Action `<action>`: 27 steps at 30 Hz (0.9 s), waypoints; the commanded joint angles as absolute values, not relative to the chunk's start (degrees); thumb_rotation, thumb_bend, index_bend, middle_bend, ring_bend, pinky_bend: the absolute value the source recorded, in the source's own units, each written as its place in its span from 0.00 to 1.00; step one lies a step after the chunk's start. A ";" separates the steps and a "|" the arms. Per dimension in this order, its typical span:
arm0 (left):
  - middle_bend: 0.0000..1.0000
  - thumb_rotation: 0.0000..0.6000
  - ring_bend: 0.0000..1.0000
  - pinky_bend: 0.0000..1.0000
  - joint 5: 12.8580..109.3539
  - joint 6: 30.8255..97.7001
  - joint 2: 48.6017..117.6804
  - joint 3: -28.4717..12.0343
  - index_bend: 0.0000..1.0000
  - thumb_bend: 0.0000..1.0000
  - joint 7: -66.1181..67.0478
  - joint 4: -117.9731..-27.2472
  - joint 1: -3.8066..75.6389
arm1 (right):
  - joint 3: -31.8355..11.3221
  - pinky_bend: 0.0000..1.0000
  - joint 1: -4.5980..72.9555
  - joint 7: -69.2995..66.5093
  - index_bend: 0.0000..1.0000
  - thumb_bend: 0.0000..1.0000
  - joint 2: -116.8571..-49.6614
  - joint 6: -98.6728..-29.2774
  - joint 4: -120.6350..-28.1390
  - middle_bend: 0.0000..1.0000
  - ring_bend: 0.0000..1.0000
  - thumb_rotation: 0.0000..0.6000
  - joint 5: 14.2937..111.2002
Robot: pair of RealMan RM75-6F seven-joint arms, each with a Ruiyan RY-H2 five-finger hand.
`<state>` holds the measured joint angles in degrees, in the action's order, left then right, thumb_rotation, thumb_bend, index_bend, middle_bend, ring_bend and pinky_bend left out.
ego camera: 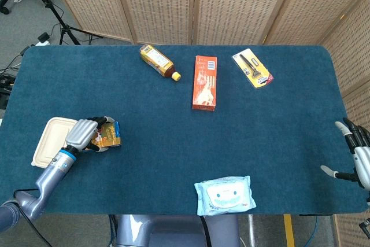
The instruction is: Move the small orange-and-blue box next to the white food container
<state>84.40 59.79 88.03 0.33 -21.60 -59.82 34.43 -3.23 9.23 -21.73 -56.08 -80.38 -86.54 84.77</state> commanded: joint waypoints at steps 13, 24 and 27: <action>0.00 1.00 0.00 0.00 83.25 54.36 82.66 0.52 0.00 0.00 -15.99 -68.75 35.67 | -3.63 0.00 8.94 -21.84 0.00 0.00 -55.72 -79.95 -86.93 0.00 0.00 1.00 84.82; 0.00 1.00 0.00 0.00 87.71 65.73 73.84 -1.90 0.00 0.00 -17.59 -85.62 32.75 | -3.86 0.00 8.45 -22.46 0.00 0.00 -55.05 -80.42 -87.43 0.00 0.00 1.00 85.18; 0.00 1.00 0.00 0.00 89.19 67.53 73.59 -2.13 0.00 0.00 -17.71 -87.38 32.52 | -3.77 0.00 8.37 -22.51 0.00 0.00 -54.93 -80.48 -87.58 0.00 0.00 1.00 85.48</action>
